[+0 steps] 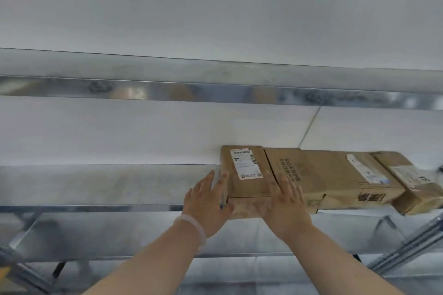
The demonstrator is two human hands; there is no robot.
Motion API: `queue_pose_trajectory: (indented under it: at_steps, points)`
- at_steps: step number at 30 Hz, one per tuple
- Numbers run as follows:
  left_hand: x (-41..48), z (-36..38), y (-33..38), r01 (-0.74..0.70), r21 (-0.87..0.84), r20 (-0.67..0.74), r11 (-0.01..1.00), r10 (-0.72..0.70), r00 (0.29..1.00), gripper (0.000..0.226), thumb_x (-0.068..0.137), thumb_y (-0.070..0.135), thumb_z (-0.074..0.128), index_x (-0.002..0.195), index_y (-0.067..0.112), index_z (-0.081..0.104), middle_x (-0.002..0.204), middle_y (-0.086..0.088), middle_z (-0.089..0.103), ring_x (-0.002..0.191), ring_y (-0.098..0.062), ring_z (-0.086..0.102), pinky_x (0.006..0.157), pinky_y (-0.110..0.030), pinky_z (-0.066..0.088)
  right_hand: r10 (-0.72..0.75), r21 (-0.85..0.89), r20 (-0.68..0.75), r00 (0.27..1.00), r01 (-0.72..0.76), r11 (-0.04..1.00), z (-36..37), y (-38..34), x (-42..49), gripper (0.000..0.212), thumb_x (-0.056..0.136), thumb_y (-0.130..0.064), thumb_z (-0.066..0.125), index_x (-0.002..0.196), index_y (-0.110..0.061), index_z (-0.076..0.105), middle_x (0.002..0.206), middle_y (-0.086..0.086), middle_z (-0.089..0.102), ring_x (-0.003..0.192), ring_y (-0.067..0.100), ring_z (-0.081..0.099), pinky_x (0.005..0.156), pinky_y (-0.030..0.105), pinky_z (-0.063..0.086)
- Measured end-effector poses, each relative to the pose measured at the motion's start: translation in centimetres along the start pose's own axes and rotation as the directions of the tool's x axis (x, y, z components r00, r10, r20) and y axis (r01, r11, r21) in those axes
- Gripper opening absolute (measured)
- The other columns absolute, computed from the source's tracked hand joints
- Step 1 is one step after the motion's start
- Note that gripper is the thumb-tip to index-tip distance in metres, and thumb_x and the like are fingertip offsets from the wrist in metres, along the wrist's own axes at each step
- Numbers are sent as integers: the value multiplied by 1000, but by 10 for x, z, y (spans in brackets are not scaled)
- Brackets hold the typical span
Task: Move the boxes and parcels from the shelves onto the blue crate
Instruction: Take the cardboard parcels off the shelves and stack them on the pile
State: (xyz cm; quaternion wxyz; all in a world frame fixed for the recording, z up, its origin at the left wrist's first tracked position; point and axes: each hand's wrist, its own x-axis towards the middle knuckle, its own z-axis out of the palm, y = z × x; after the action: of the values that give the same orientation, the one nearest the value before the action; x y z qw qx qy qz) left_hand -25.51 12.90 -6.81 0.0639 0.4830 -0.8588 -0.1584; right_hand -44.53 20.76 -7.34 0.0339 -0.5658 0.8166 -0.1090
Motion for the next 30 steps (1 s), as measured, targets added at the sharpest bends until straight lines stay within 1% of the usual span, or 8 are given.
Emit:
queue_pose_trajectory:
  at_steps: [2, 6, 12, 17, 21, 23, 27, 30]
  points:
    - [14, 2, 4, 9, -13, 29, 1000, -8, 1000, 72, 96, 61, 34, 153, 42, -4, 164, 2, -5, 150, -22, 5, 119, -42, 11, 32, 9, 28, 999, -33, 999, 2, 8, 13, 82, 84, -75, 13, 154, -38, -10, 164, 2, -8, 150, 20, -8, 122, 42, -5]
    - [41, 9, 7, 25, -56, 81, 998, -21, 996, 69, 96, 61, 33, 153, 43, -2, 165, 1, -4, 150, -24, 5, 119, -42, 11, 61, -37, 65, 996, -58, 998, 10, 10, 34, 86, 81, -77, 7, 155, -35, -8, 164, 5, -4, 150, 19, -11, 122, 41, -5]
    - [80, 14, 7, 30, -118, 130, 993, -15, 991, 63, 99, 58, 27, 153, 42, 1, 164, -2, -3, 150, -27, 4, 119, -45, 13, 98, -82, 115, 988, -89, 993, 18, 5, 72, 75, 94, -67, 20, 156, -32, -2, 165, 5, -3, 150, 20, -13, 121, 44, -7]
    - [98, 25, -4, 22, -174, 205, 985, 14, 979, 61, 99, 58, 24, 153, 42, 2, 164, -5, -5, 150, -28, 4, 119, -47, 14, 141, -144, 179, 974, -116, 983, 35, -11, 80, 77, 90, -70, 5, 156, -32, -1, 164, 12, -7, 150, 25, -14, 120, 43, -12]
    - [99, 26, -27, 69, -221, 197, 973, -25, 980, 57, 100, 55, 27, 152, 45, 8, 164, -1, -2, 149, -26, 9, 119, -43, 15, 152, -106, 191, 970, -133, 985, 45, -40, 80, 74, 93, -67, 9, 156, -31, -4, 163, 13, -14, 149, 26, -16, 121, 42, -10]
    - [98, 24, -42, 96, -276, 175, 956, -48, 983, 53, 100, 52, 31, 151, 47, 14, 164, 2, 4, 148, -25, 12, 118, -42, 17, 149, -43, 213, 966, -143, 989, 45, -55, 82, 73, 94, -67, 19, 156, -32, 1, 163, 11, -11, 150, 27, -10, 121, 41, -2]
    - [100, 23, -69, 151, -407, 187, 901, -80, 979, 50, 100, 46, 40, 146, 52, 23, 161, 2, 14, 146, -27, 18, 119, -41, 19, 159, 169, 239, 958, -202, 965, 45, -65, 96, 73, 90, -63, 46, 152, -38, 16, 158, 4, 7, 141, 28, 27, 112, 43, 34]
    - [105, 26, -77, 155, -524, 217, 837, -44, 975, 52, 98, 44, 45, 144, 55, 25, 156, 4, 24, 138, -25, 34, 114, -43, 34, 205, 337, 328, 922, -317, 886, 47, -56, 110, 84, 84, -62, 58, 152, -45, 11, 151, 1, 26, 127, 25, 45, 103, 40, 43]
